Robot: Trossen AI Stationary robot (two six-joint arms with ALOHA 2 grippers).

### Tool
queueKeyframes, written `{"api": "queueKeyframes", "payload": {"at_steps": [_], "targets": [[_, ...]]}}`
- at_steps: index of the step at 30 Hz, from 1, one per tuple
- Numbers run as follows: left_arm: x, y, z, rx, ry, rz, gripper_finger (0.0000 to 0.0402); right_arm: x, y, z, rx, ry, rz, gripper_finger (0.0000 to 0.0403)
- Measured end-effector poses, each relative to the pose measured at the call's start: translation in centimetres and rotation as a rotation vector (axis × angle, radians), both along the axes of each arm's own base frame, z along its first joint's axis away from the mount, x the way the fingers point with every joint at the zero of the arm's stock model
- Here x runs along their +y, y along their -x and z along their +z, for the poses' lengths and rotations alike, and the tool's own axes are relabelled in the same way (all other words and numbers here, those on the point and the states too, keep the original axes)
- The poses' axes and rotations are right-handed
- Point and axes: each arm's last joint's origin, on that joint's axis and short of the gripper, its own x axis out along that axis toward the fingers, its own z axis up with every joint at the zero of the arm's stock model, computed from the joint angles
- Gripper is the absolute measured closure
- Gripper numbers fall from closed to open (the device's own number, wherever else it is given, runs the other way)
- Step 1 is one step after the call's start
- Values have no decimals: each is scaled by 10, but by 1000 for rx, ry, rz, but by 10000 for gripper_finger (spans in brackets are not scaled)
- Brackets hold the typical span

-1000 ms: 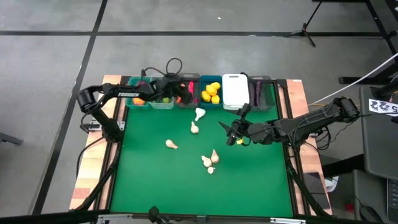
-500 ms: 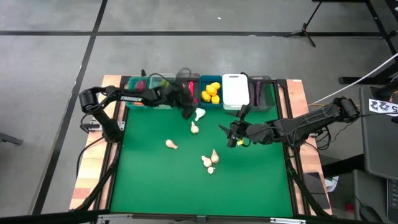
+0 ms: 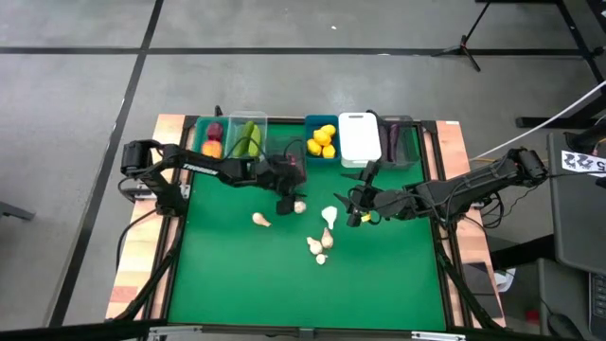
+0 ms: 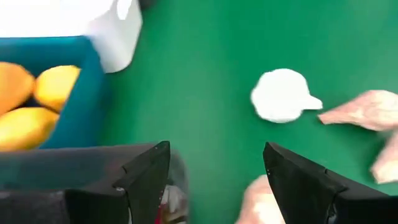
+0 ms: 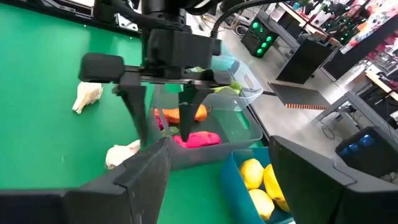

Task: Sort produce into baskets
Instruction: Adjust the left black bin

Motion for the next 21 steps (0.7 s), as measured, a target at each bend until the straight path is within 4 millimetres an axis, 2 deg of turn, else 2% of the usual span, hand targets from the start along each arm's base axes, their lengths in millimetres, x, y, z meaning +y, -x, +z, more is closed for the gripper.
{"api": "queueKeyframes", "payload": {"at_steps": [2,4,7,10,13,15,21], "targets": [[1,2,5,-17,10,17,146,0,0,-1,6,1,1,134],[-4,4,18,-71,31,7,146,0,1,-2,17,-12,12,134],[-26,13,42,-115,43,-68,146,0,1,-4,34,-29,18,134],[-51,27,50,-42,32,-123,146,0,2,-5,48,-29,17,134],[-67,38,47,53,38,-145,147,0,2,-5,50,-28,17,134],[-71,41,40,123,57,-141,147,0,2,-5,50,-28,17,134],[-61,29,16,190,59,-95,183,0,2,-5,44,-33,15,134]]}}
